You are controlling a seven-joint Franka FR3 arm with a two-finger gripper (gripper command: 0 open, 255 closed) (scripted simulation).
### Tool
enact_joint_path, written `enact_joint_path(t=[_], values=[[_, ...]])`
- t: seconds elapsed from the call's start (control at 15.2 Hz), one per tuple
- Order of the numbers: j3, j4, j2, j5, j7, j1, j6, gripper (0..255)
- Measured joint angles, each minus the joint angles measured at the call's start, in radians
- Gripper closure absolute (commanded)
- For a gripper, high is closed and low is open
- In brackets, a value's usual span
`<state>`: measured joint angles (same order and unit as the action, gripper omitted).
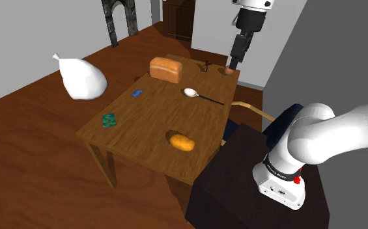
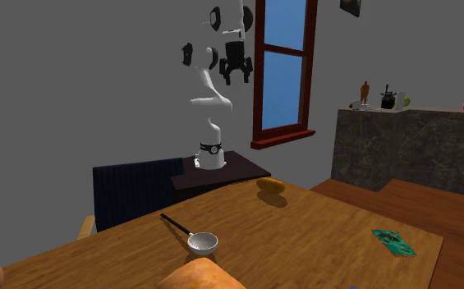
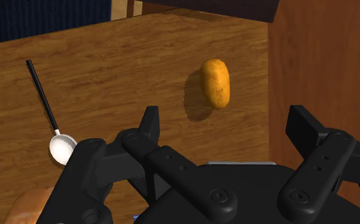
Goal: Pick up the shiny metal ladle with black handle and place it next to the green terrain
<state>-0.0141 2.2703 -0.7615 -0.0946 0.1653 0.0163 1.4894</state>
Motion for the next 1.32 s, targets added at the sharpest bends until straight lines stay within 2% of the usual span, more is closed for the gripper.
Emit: enact_joint_path(t=[0.13,0.53,0.92,1.32], values=[[-0.006,0.006,0.006,0.006,0.009,-0.002,0.010,0],[-0.046,0.096,0.088,0.060,0.084,-0.019,0.169,0],[-0.101,0.151,0.213,0.118,0.169,-0.045,0.341,0],[-0.150,0.155,0.389,0.158,0.240,-0.063,0.518,0]])
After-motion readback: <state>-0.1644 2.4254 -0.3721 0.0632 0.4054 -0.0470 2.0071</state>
